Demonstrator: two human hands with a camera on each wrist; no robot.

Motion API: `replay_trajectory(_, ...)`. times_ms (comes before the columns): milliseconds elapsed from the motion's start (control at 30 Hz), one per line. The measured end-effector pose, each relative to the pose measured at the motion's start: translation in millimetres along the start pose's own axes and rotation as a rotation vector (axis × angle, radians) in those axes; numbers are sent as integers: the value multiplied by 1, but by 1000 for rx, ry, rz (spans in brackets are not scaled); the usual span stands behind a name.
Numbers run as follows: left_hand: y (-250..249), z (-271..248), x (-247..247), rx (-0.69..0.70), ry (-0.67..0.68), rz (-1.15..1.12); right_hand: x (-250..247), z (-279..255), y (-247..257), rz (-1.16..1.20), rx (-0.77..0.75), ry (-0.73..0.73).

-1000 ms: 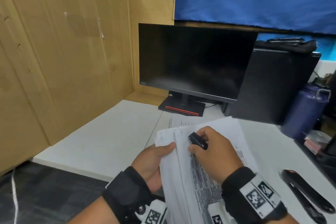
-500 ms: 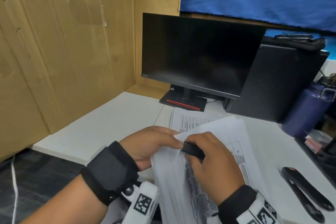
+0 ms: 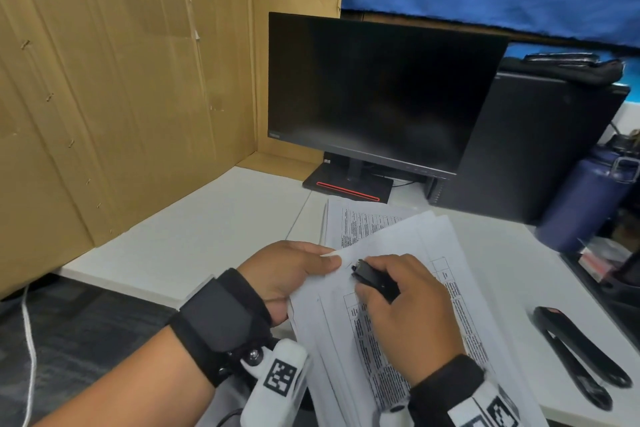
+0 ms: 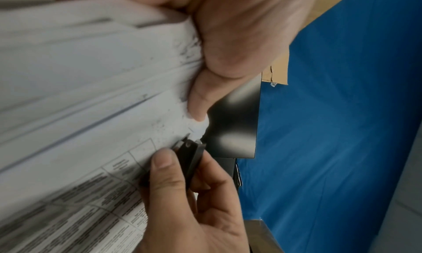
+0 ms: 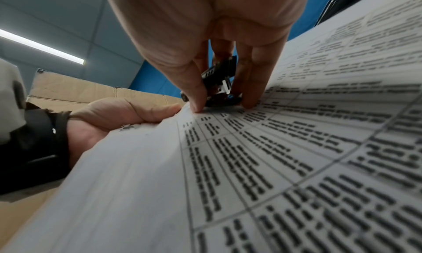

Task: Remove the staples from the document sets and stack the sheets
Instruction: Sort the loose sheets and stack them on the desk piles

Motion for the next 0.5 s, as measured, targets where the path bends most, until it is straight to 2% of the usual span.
replay_trajectory(233, 2, -3, 6, 29, 25, -63, -11, 6, 5, -1, 31, -2)
replay_trajectory(400, 7, -6, 14, 122, 7, -28, -15, 9, 9, -31, 12, -45)
replay_trajectory(500, 11, -5, 18, 164, -28, -23, -15, 7, 8, 27, 53, -67)
Point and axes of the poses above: each hand's wrist, its own z-axis towards the middle knuckle, its own x-axis out of the palm, y = z × x, the point moved 1 cm from there along z, towards the middle knuckle
